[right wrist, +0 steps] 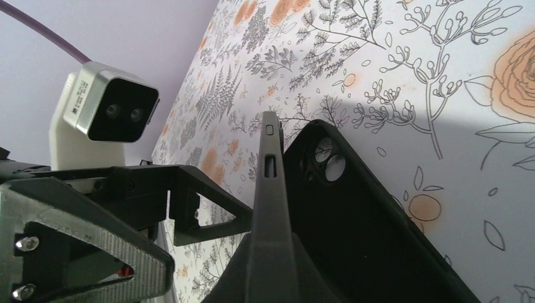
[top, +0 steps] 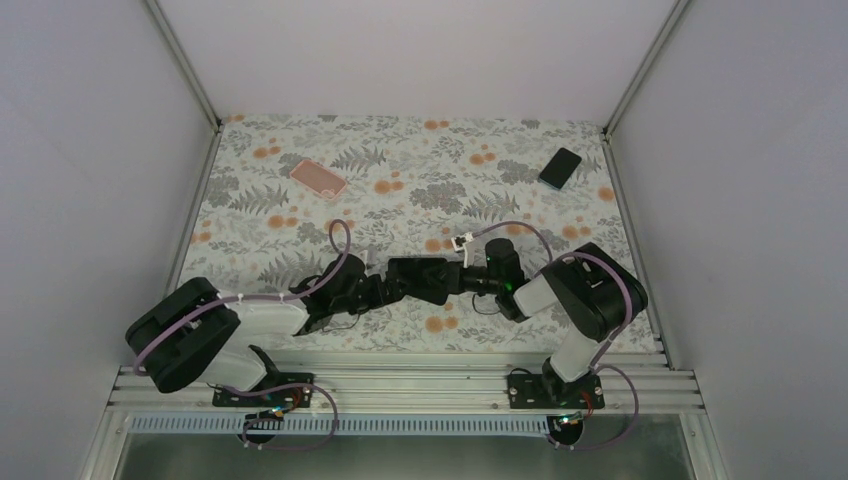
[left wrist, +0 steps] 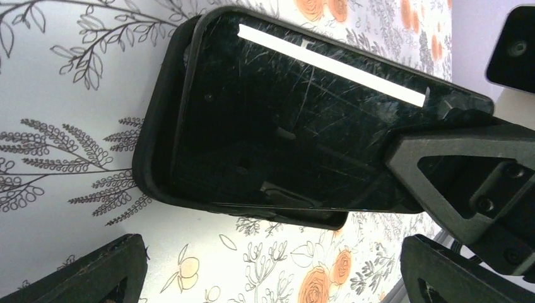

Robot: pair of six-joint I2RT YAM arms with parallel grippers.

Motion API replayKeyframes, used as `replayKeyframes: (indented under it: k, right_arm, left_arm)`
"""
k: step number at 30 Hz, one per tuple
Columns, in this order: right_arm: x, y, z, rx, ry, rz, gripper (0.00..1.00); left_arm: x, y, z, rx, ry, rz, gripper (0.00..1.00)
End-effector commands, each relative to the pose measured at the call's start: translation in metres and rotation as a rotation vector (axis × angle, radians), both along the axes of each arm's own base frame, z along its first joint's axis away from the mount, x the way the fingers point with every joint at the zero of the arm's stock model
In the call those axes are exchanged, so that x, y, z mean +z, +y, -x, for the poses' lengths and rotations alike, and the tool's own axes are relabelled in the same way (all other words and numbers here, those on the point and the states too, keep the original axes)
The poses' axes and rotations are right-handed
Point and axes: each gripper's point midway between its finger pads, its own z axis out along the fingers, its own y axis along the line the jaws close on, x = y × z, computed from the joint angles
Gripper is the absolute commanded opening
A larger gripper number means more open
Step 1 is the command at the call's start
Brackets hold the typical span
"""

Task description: Put the phone into the phone case

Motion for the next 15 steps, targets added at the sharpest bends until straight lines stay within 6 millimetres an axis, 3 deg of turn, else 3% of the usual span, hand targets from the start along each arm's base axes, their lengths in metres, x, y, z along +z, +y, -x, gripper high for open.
replayKeyframes:
  k: [1, 15]
  right_arm:
    - [0.011, 0.008, -0.004, -0.018, -0.043, -0.048, 0.04]
    - [-0.006, 0.009, 0.005, -0.049, 0.027, -0.025, 0.06]
  left_arm:
    - [-0.002, -0.005, 0.0, 0.008, 0.006, 0.043, 1.0]
    - [-0.014, -0.008, 0.001, 0.021, 0.048, 0.06, 1.0]
